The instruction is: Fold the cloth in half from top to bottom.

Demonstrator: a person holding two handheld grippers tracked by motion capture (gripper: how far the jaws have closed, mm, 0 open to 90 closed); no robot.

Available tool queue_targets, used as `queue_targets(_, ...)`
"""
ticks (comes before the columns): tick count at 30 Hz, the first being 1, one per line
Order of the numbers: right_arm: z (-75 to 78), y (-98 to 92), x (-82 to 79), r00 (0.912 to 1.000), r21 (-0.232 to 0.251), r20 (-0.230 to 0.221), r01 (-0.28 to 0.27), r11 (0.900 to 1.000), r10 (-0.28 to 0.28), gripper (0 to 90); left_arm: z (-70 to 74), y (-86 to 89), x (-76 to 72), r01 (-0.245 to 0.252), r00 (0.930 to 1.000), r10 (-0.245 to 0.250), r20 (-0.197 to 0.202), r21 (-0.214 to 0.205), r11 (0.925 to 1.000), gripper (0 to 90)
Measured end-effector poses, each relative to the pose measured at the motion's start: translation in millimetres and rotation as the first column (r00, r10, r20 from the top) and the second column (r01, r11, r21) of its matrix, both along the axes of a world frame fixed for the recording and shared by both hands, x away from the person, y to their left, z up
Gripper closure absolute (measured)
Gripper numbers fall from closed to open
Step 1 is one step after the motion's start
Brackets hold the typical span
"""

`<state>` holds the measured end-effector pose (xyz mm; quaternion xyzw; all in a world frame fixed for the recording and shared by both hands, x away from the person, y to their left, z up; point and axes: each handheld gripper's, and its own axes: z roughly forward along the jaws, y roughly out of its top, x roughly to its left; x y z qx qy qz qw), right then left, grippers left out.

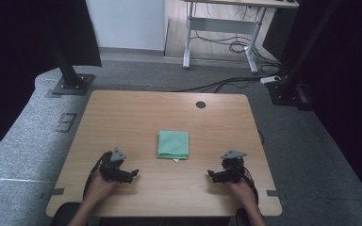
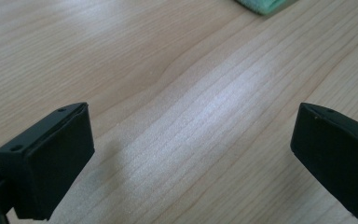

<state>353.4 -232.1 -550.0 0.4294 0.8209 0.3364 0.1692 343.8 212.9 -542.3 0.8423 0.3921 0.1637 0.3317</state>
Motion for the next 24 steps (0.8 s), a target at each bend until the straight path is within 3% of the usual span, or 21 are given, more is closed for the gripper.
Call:
queue_targets(7, -5.9, 1.1, -1.8, 0.9999, 0.009, 0.011, 0.002, 1.0, -0.002, 0.0, -6.5, -2.3, 2.4, 0.005, 0.9991, -0.004, -0.042, 0.011, 0.9999, 0.0)
queue_targets(24, -6.9, 1.1, -2.0, 0.9998, 0.012, 0.021, 0.002, 0.9999, -0.002, 0.0, -6.6, -2.3, 2.6, 0.005, 0.999, -0.004, -0.044, 0.009, 0.9999, 0.0)
